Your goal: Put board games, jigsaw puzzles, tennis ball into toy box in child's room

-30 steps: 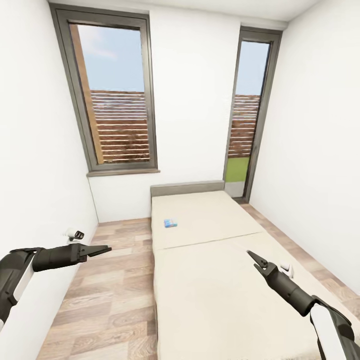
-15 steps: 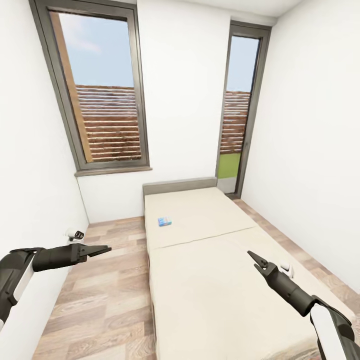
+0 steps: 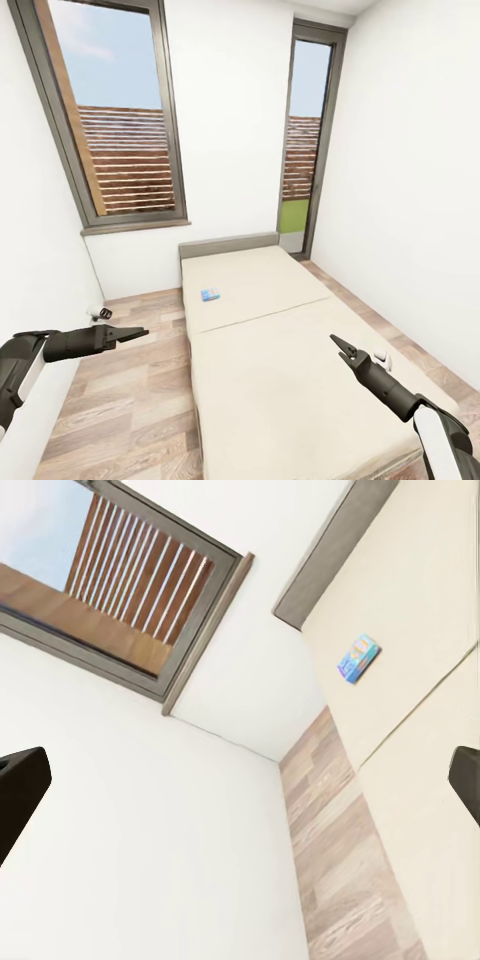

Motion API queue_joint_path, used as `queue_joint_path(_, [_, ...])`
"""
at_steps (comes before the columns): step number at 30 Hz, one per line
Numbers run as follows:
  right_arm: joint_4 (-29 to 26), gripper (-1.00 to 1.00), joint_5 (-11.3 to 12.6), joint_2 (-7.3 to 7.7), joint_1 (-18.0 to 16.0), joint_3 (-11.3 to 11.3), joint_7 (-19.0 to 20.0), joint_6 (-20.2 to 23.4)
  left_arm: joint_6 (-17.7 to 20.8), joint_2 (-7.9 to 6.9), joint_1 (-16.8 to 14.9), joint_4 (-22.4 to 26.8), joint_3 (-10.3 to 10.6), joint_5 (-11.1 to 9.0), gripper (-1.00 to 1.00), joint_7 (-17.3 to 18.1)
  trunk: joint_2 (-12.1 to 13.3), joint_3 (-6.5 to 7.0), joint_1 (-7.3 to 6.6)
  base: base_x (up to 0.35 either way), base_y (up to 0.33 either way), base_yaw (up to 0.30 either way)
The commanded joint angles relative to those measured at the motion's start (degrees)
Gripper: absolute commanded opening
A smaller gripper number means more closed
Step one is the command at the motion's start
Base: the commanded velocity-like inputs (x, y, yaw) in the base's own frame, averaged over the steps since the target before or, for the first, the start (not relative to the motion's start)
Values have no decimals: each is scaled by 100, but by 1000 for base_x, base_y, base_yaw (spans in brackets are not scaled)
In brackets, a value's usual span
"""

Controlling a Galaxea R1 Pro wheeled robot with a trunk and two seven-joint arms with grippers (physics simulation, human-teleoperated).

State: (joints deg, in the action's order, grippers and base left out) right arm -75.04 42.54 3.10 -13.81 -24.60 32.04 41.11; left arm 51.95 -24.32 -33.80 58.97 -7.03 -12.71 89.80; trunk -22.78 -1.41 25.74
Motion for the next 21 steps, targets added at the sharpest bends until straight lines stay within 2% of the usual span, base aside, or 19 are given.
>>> queue_joint_path(1, [-2, 100, 17, -2, -7, -9, 3, 41, 61, -3, -4, 0, 4, -3, 100, 20, -14, -22, 4, 70, 162, -129])
queue_joint_path(21, [-2, 100, 17, -2, -7, -9, -13, 38, 61, -4, -4, 0, 8, 0, 100, 20, -14, -176, 4, 21, 105, -129])
